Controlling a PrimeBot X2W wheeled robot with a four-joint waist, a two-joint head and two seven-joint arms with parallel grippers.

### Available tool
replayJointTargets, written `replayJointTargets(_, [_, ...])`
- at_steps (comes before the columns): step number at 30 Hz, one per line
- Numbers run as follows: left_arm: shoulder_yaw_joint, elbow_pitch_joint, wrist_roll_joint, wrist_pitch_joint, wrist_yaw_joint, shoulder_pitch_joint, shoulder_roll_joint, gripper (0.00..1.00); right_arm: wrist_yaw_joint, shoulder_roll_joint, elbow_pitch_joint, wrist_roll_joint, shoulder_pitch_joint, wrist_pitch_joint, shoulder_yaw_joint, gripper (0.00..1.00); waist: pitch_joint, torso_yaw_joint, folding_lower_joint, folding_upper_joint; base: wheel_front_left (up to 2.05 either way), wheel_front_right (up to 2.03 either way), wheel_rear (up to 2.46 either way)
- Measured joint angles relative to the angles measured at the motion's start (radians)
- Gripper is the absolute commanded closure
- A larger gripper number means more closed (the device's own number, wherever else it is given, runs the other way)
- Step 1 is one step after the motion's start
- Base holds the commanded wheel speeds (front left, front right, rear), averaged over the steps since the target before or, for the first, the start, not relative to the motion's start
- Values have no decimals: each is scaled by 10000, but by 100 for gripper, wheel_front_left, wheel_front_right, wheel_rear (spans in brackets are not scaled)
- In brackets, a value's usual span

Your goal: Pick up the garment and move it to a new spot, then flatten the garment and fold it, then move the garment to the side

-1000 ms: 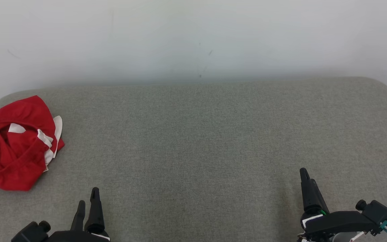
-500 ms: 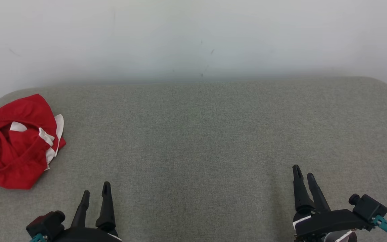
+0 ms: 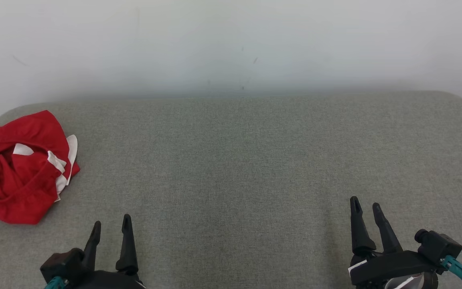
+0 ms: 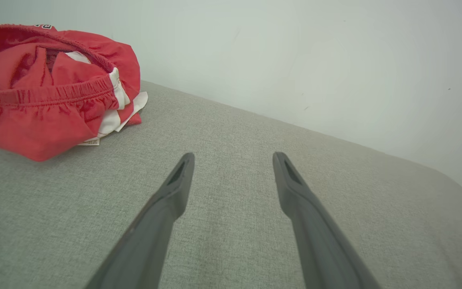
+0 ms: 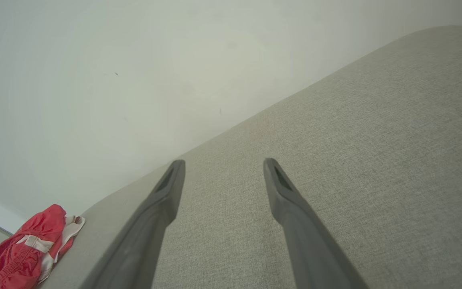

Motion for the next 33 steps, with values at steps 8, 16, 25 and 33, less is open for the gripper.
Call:
replayJointTargets(8, [-215, 29, 690, -174, 96, 7, 190, 0, 0, 0, 188, -792, 43, -176, -157, 0, -39, 24, 0, 0, 0, 0, 0])
replayJointTargets(16, [-337, 107, 1304, -357, 253, 105, 320, 0, 0, 0, 424, -1482, 91, -355, -307, 0, -127, 21, 0, 0, 0, 0, 0])
replayJointTargets(25, [-295, 117, 1873, -568, 257, 203, 431, 0, 0, -2, 543, -2201, 90, -548, -305, 0, -161, 31, 0, 0, 0, 0, 0])
replayJointTargets(33, [-221, 107, 2297, -711, 238, 207, 374, 0, 0, -4, 504, -2801, 89, -706, -274, 0, -87, 47, 0, 0, 0, 0, 0])
